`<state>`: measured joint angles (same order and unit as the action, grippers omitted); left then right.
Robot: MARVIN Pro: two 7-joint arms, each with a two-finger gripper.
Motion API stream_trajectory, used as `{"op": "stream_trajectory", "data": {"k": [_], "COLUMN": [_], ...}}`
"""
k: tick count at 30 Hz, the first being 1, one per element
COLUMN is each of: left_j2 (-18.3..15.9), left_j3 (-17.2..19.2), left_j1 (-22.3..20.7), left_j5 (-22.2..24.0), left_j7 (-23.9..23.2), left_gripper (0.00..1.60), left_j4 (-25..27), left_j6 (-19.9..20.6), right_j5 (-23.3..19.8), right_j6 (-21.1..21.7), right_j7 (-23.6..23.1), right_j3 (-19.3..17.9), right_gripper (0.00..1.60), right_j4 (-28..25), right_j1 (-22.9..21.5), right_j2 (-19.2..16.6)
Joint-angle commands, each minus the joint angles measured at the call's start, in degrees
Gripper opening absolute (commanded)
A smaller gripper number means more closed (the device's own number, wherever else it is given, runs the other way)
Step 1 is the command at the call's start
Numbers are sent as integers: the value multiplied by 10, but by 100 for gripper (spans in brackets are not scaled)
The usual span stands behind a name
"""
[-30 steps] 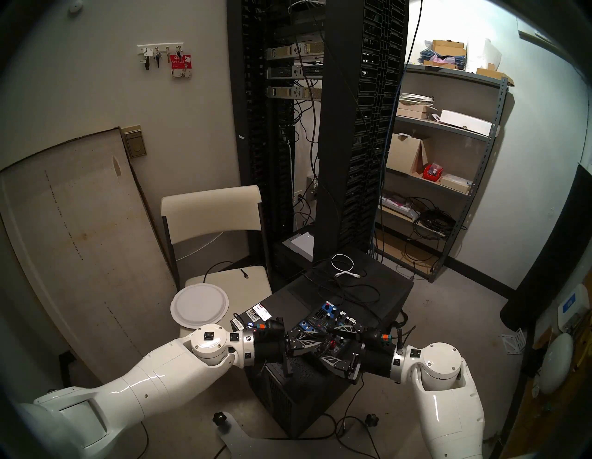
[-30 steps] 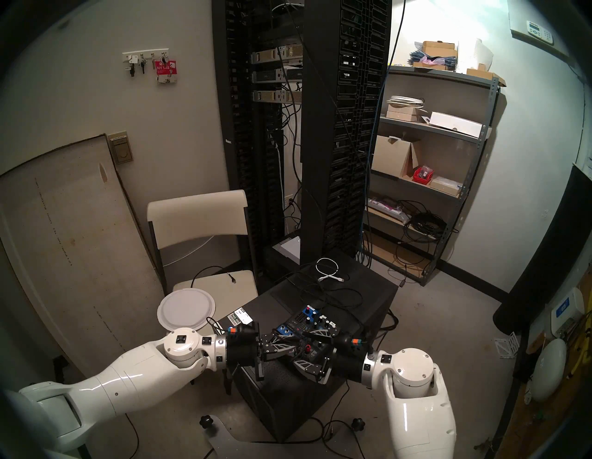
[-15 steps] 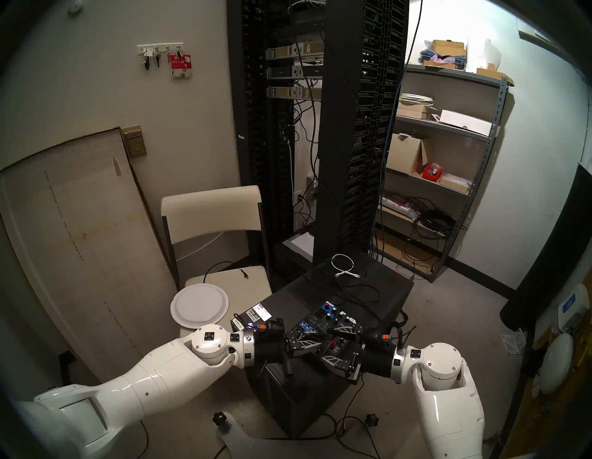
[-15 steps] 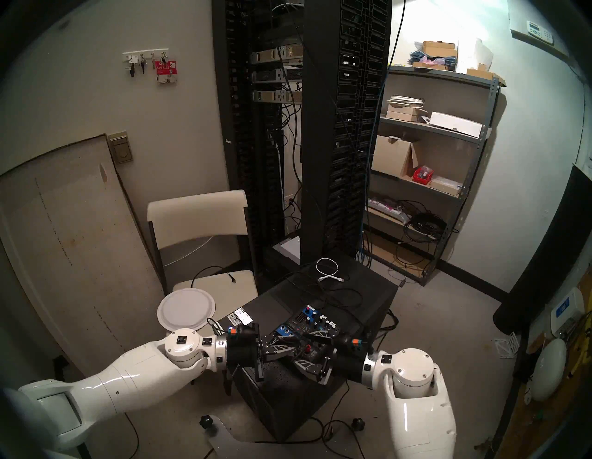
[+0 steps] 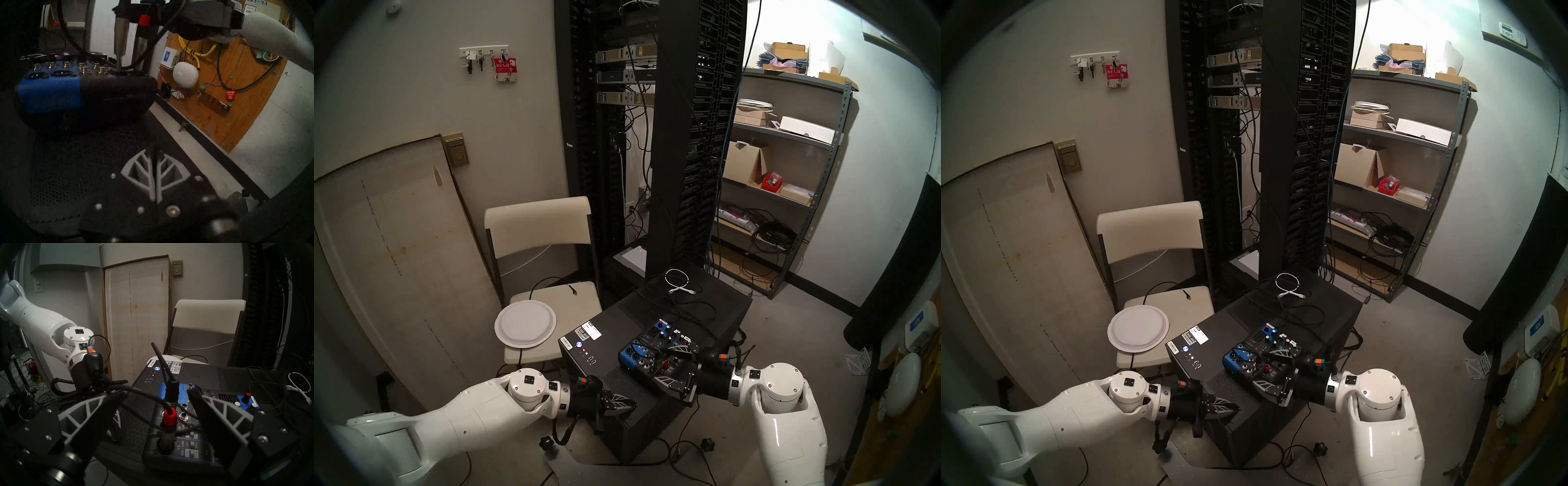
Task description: Insert aux cable
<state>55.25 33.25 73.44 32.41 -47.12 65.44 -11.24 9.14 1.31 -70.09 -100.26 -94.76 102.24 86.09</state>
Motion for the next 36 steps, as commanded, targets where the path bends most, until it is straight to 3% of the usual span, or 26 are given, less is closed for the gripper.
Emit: {"op": "stream_trajectory", "data": {"k": [1,19,36], "left_j2": [-6,-85,-76], "left_j3": [4,42,56], "left_j1": [1,40,23], "left_j5": [3,25,17], "left_j7": [3,46,84], "left_gripper": [0,0,0], "left_j4": [11,150,177], "left_j6": [1,-3,-1], "right_j5": [-4,0,5], "right_j6": [1,-2,1], "right_j7": [1,0,1], "right_j3": [-1,2,1], "right_gripper": [142,145,146], "right_j4": [-11,-9,-12], "right_j1": [-2,-7,-5], "right_j2": [5,11,11]}}
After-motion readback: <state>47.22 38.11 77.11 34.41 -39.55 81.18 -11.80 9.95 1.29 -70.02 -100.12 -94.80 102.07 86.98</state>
